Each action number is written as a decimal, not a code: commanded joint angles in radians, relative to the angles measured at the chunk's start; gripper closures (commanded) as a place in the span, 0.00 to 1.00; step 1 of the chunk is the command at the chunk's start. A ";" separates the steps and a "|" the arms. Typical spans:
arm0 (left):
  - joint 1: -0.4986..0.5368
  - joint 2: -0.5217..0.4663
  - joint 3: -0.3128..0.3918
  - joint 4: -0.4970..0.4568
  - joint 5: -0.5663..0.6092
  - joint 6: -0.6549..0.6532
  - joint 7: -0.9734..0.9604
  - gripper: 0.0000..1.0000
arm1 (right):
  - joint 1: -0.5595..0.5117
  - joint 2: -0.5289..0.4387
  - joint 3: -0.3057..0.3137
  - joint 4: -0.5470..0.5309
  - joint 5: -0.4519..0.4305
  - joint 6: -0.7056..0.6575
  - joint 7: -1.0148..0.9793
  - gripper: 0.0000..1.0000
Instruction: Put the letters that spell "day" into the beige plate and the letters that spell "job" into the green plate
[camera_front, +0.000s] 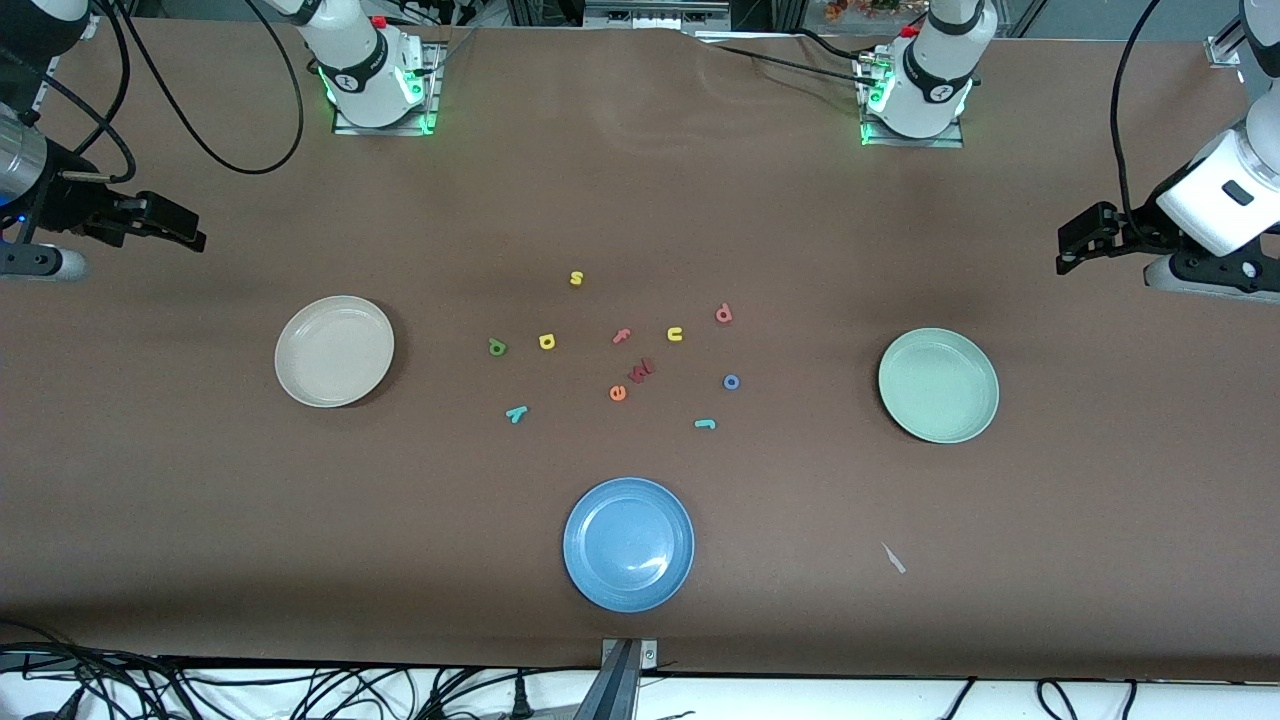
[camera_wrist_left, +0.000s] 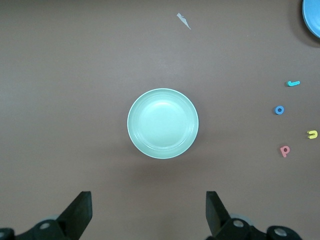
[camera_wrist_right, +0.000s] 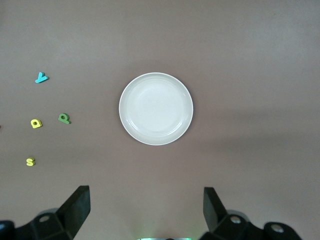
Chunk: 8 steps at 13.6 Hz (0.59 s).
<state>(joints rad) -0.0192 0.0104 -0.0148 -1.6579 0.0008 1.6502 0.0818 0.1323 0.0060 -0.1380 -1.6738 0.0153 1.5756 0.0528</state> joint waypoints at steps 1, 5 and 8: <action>-0.002 0.011 -0.001 0.027 -0.013 -0.020 -0.010 0.00 | -0.003 0.002 0.000 0.020 -0.003 -0.020 -0.004 0.00; -0.002 0.011 -0.001 0.027 -0.015 -0.026 -0.010 0.00 | -0.003 0.002 0.000 0.019 -0.005 -0.020 -0.004 0.00; -0.002 0.011 -0.002 0.029 -0.013 -0.026 -0.010 0.00 | -0.003 0.002 0.000 0.019 -0.005 -0.020 -0.004 0.00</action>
